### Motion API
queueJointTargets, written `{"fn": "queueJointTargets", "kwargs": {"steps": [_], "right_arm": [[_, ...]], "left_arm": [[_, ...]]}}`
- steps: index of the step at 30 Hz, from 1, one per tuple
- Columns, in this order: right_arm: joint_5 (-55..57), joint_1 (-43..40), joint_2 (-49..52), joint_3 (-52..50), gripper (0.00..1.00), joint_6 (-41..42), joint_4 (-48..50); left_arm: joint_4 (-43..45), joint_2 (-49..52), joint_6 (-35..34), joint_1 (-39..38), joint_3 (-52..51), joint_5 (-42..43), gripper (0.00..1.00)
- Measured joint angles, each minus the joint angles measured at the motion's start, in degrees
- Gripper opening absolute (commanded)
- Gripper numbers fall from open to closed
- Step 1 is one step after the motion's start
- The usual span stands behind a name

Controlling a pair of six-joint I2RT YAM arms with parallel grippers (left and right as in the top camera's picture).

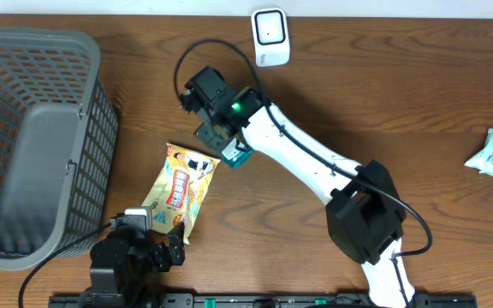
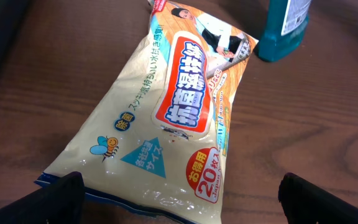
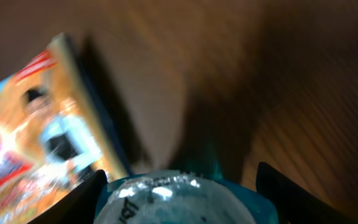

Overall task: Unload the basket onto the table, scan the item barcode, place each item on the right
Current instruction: 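Lift the bottle and hold it under the white scanner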

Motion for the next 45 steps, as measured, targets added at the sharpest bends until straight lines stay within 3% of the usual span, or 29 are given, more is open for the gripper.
{"fn": "queueJointTargets", "kwargs": {"steps": [6,11,19,24,30,45], "right_arm": [[3.1,-1.8,0.0,0.0,0.26,7.2,2.9],[3.6,-2.0,0.0,0.0,0.29,9.0,6.5],[3.8,-1.9,0.0,0.0,0.26,11.7,9.5],[3.8,-2.0,0.0,0.0,0.32,13.6,12.1],[4.1,-1.9,0.0,0.0,0.28,14.7,15.7],[7.9,-1.9,3.7,0.0,0.37,15.0,22.4]], "left_arm": [[0.0,0.0,0.0,0.0,0.0,0.0,0.99],[0.0,0.0,0.0,0.0,0.0,0.0,0.99],[0.0,0.0,0.0,0.0,0.0,0.0,0.99],[0.0,0.0,0.0,0.0,0.0,0.0,0.99],[0.0,0.0,0.0,0.0,0.0,0.0,0.99],[0.0,0.0,0.0,0.0,0.0,0.0,0.99]]}}
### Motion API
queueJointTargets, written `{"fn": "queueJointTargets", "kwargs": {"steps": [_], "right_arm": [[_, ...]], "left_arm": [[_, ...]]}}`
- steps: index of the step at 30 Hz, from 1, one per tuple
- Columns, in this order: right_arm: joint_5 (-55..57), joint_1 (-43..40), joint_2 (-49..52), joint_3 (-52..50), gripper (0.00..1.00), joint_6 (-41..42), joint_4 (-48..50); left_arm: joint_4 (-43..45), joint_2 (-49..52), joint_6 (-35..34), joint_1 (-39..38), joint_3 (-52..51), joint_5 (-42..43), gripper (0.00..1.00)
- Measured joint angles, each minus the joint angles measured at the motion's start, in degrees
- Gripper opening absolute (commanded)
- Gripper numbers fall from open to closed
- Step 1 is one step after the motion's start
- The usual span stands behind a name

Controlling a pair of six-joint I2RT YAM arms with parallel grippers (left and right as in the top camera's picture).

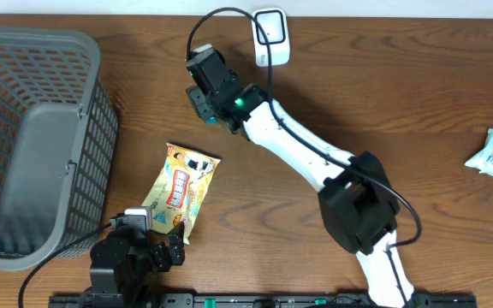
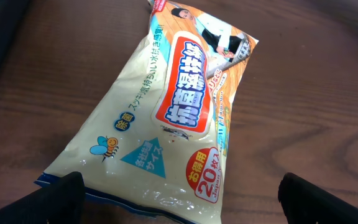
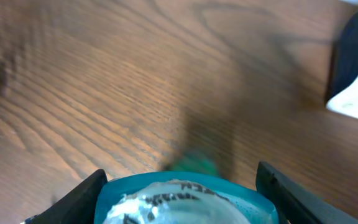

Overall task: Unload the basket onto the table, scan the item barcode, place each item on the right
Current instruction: 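Lift the bottle and hold it under the white scanner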

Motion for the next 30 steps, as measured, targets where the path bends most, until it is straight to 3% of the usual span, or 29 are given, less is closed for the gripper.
{"fn": "queueJointTargets", "kwargs": {"steps": [7,17,30], "right_arm": [[0.5,0.0,1.8,0.0,0.49,3.7,3.4],[0.8,0.0,1.9,0.0,0.99,8.8,2.2],[0.5,0.0,0.1,0.0,0.99,3.2,-7.6]], "left_arm": [[0.0,0.0,0.0,0.0,0.0,0.0,0.99],[0.0,0.0,0.0,0.0,0.0,0.0,0.99],[0.0,0.0,0.0,0.0,0.0,0.0,0.99]]}}
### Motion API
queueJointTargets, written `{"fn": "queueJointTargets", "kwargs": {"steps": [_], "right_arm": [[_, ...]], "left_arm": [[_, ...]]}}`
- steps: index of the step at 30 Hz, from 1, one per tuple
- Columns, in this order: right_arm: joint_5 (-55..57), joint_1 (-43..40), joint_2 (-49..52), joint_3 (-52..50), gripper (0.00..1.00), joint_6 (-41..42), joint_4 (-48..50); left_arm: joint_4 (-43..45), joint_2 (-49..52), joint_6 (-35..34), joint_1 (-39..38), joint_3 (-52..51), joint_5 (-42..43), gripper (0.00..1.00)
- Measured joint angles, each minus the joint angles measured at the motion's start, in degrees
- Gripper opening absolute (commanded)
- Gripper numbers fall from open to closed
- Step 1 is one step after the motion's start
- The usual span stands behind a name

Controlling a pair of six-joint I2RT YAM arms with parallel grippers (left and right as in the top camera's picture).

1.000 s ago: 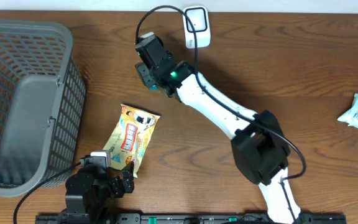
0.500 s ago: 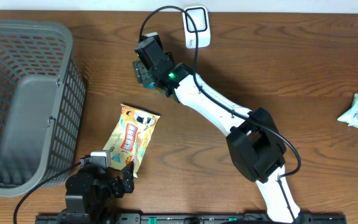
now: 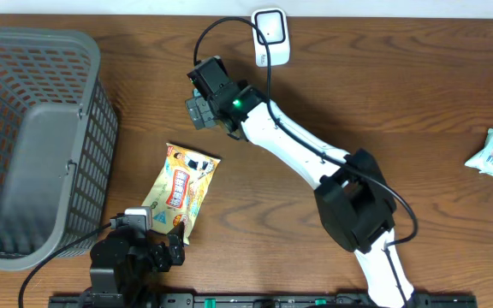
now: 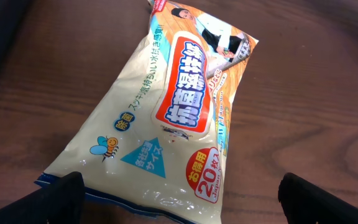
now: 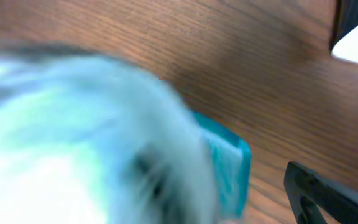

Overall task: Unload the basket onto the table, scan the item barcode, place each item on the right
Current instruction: 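Lift the bottle and hold it under the white scanner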

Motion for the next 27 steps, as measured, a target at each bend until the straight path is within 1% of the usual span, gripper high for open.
{"fn": "queueJointTargets", "kwargs": {"steps": [1,4,9,13,18,22,27], "right_arm": [[-0.2,0.0,-0.8,0.0,0.99,-1.4,-0.5],[-3.3,-0.2,-5.5,0.0,0.99,-8.9,-1.9],[-18.1,-1.7,-14.0,0.9,0.99,-27.8,-8.6],[-26.4,-4.0,-14.5,1.6,0.99,-37.9,-10.8],[-30.4,-5.9,-9.2,1.5,0.99,-43.3,-9.6],[-31.1,-6.0,-6.3,1.0,0.99,-45.5,-8.0],[-30.9,-6.0,-5.9,1.0,0.99,-46.5,-4.5]], "left_arm": [[0.0,0.0,0.0,0.0,0.0,0.0,0.99],[0.0,0.0,0.0,0.0,0.0,0.0,0.99],[0.0,0.0,0.0,0.0,0.0,0.0,0.99],[0.0,0.0,0.0,0.0,0.0,0.0,0.99],[0.0,0.0,0.0,0.0,0.0,0.0,0.99],[0.0,0.0,0.0,0.0,0.0,0.0,0.99],[0.0,0.0,0.0,0.0,0.0,0.0,0.99]]}}
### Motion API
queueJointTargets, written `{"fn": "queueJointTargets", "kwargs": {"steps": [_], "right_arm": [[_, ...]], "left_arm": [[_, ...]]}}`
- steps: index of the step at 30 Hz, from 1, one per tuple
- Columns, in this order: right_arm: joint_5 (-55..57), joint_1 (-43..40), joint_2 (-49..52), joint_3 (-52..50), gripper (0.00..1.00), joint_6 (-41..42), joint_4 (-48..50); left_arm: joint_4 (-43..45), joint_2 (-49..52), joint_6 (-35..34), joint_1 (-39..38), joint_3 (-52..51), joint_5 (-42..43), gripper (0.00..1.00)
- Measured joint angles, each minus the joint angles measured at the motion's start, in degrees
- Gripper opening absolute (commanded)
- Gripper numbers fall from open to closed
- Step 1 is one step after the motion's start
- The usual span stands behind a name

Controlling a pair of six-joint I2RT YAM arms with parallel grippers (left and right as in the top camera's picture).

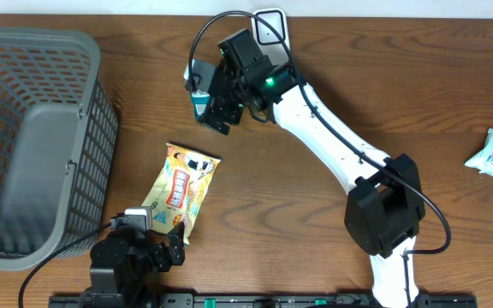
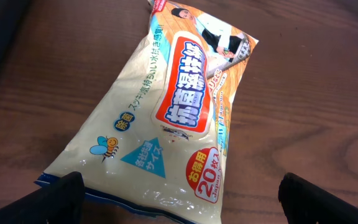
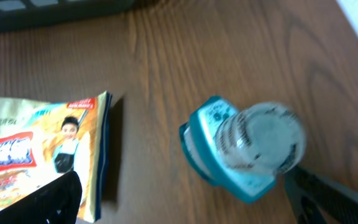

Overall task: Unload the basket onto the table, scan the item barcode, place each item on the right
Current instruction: 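Lift the bottle and hold it under the white scanner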

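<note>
A teal bottle with a clear cap (image 3: 244,146) stands on the wood table, left of the white barcode scanner (image 1: 270,36); the overhead view shows the bottle (image 1: 198,92) too. My right gripper (image 3: 185,202) hangs open above it, nothing between its fingers; from overhead the right gripper (image 1: 221,108) sits just right of the bottle. A yellow wipes pack (image 2: 173,106) lies flat in front of my left gripper (image 2: 191,208), which is open and low at the table's near edge.
A grey mesh basket (image 1: 32,137) fills the left side. The wipes pack (image 1: 181,186) lies between the basket and the right arm's white links (image 1: 332,162). Two small snack packets rest at the far right edge.
My right gripper was shut on the bottle, tipped near the scanner. Now it is open and the bottle stands free on the table beneath it. The left arm has not moved.
My right gripper first held the teal bottle beside the wipes pack. Then it held it further back, close to the scanner, and after that tilted there. Now the bottle stands alone left of the scanner and the gripper is open. The left gripper stayed open throughout.
</note>
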Motion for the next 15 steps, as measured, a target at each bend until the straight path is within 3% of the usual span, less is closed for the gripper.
{"fn": "queueJointTargets", "kwargs": {"steps": [15], "right_arm": [[-0.2,-1.6,0.0,0.0,0.99,-0.5,4.7]], "left_arm": [[0.0,0.0,0.0,0.0,0.0,0.0,0.99]]}}
